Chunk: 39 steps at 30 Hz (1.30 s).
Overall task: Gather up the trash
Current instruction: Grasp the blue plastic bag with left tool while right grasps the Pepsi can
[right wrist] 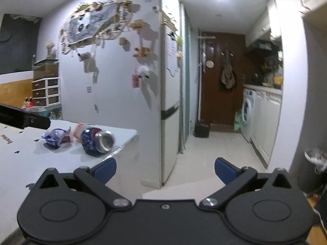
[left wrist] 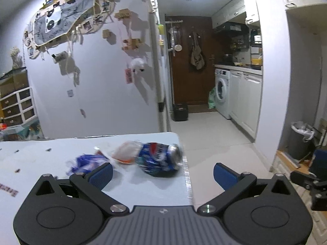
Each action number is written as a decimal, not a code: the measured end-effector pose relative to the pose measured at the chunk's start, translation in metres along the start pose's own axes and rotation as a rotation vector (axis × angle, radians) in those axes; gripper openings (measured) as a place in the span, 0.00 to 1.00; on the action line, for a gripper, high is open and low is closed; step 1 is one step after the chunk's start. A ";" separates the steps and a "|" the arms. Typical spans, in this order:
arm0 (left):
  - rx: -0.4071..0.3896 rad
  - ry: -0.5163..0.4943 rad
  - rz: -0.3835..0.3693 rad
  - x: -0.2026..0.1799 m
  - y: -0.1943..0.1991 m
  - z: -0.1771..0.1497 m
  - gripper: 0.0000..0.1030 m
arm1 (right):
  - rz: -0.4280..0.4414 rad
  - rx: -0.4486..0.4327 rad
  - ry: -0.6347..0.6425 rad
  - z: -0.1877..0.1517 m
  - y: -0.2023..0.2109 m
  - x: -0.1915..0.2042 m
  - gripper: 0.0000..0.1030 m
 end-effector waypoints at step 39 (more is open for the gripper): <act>0.089 -0.034 0.023 0.161 -0.157 -0.046 0.71 | 0.227 0.345 -0.308 0.031 -0.214 0.165 0.65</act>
Point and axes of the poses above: each gripper's, at about its wrist camera, not at the fingertips, and y roughly against the way its jaws point, x to its left, z to its top, the point moved 5 cm from there along -y, roughly the way its jaws point, and after that the axes turned 10 degrees about -z, right-handed, at the moved point
